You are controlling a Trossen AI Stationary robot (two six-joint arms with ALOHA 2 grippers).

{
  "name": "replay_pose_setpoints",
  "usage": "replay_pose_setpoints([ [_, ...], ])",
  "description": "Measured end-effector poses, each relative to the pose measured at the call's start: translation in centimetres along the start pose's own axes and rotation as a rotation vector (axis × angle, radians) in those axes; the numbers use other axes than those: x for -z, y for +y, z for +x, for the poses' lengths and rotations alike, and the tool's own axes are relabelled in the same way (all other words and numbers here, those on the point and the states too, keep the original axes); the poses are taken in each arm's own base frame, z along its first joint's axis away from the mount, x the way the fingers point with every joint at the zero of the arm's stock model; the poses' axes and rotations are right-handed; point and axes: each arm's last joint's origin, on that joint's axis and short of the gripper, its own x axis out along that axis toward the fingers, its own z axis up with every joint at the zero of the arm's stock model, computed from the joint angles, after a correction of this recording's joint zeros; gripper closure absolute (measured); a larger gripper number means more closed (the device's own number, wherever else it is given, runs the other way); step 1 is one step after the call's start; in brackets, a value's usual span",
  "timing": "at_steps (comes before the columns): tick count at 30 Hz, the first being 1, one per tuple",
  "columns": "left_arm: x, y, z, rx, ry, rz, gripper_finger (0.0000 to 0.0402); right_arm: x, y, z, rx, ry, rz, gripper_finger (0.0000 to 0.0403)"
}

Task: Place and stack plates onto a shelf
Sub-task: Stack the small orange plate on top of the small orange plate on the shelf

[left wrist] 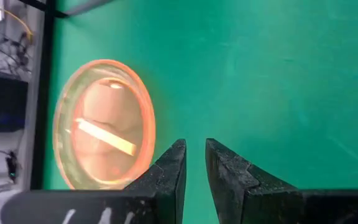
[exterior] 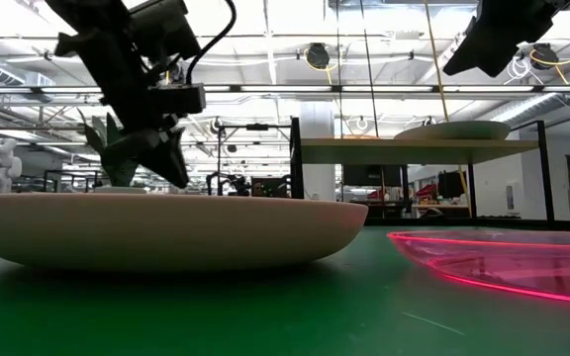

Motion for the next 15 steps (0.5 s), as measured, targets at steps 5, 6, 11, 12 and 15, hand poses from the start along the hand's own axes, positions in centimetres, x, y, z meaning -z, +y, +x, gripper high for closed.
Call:
replay_pose_setpoints([
  [5, 0.9, 1.4, 1.8, 0.012, 0.023, 0.028, 0.0333, 0.0, 0.0, 0.0, 0.0, 0.0, -0.001, 0.0403],
  [6, 1.0, 1.7, 2.3, 0.012, 0.016, 0.021, 0.0333, 0.0, 0.0, 0.0, 0.0, 0.0, -0.001, 0.0403],
  [11, 2.7, 2.3, 3.7, 0.035, 0.082, -0.005, 0.0333, 0.0, 0.0, 0.0, 0.0, 0.0, 0.006, 0.0403],
  [12, 2.8, 2.3, 3.9, 0.031, 0.075, -0.004, 0.0333, 0.0, 0.0, 0.0, 0.001, 0.002, 0.005, 0.0403],
  [15, 3.6, 2.3, 4.3, 0.027, 0.082, 0.003, 0.0333, 0.0, 0.0, 0.0, 0.001, 0.001, 0.004, 0.0403],
])
